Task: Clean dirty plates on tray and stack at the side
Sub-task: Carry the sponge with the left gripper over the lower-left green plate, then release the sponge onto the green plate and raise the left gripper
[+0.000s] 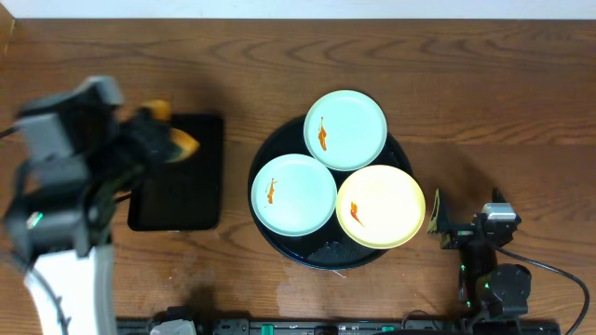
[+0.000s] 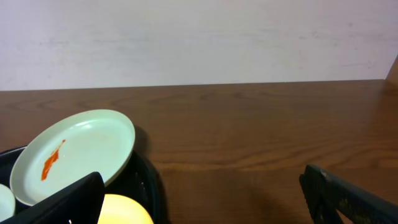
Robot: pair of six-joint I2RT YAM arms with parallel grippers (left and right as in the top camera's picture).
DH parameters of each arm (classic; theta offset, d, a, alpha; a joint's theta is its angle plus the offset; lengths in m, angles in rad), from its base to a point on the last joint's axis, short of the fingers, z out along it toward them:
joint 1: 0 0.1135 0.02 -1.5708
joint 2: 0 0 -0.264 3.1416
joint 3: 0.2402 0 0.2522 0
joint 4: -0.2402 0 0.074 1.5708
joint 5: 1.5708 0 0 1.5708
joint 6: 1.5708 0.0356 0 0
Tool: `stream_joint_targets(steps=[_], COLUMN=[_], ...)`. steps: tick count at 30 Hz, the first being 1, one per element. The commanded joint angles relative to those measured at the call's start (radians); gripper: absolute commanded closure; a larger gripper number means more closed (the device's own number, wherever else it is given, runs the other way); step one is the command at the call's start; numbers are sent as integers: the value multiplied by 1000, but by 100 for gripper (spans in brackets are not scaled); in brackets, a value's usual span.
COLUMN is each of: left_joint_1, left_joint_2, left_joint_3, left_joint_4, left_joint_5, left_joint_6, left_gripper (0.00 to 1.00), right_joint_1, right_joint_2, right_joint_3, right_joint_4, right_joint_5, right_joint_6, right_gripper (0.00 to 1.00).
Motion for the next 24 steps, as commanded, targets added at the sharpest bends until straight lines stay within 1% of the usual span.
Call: stream_joint_targets(steps=[1, 5, 9, 13, 19, 24], left_joint_1=[-156, -315, -427, -484, -535, -575], left_joint_2=[98, 239, 388, 511, 649, 696], left_joint_3=[-95, -140, -140, -140, -140, -140], left_joint_4=[2, 10, 33, 55, 60, 67], left_joint_5=[40, -2, -22, -93, -95, -95], left_joint_6=[17, 17, 16, -14, -14, -14], left_gripper=[93, 93, 93, 93, 93, 92], right_joint_1=[-5, -5, -5, -5, -5, -5], right_joint_2=[-5, -5, -5, -5, -5, -5], right_joint_3=[-2, -2, -2, -2, -2, -2], right_joint_4=[-4, -4, -4, -4, -4, -4], right_joint_5=[6, 6, 7, 6, 6, 6], right_joint_6=[-11, -11, -11, -11, -11, -11], right_gripper=[1, 1, 1, 1, 1, 1])
